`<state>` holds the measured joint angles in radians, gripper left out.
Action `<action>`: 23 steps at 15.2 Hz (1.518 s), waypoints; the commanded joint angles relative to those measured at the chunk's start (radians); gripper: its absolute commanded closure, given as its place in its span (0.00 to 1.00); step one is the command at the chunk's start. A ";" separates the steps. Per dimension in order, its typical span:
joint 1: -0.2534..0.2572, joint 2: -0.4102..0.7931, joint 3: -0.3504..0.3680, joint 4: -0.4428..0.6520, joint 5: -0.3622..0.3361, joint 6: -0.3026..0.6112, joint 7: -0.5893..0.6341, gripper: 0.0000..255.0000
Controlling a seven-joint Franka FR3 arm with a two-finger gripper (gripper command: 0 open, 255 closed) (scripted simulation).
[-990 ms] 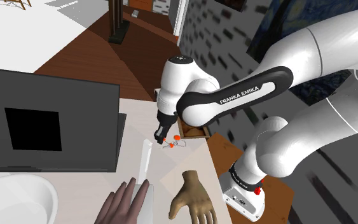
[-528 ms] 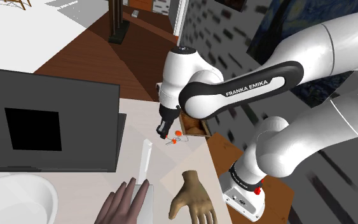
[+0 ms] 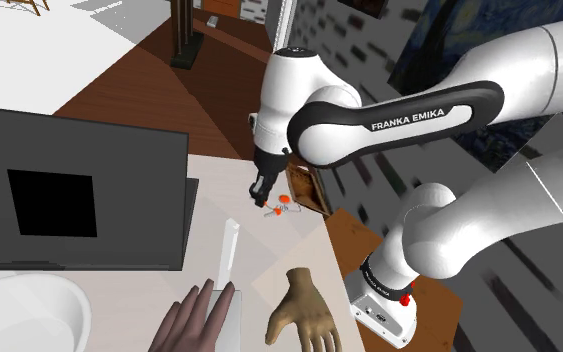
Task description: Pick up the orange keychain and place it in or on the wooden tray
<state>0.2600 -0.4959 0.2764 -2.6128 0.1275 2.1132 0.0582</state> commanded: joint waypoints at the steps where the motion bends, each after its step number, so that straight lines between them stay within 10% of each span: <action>1: 0.001 -0.012 -0.003 0.019 -0.001 -0.032 0.000 1.00; 9: -0.001 -0.049 -0.017 0.095 -0.006 -0.144 -0.003 1.00; 23: -0.142 -0.154 -0.271 -0.005 -0.152 -0.153 -0.305 1.00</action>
<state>0.1234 -0.6496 0.0133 -2.6109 -0.0188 1.9532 -0.2367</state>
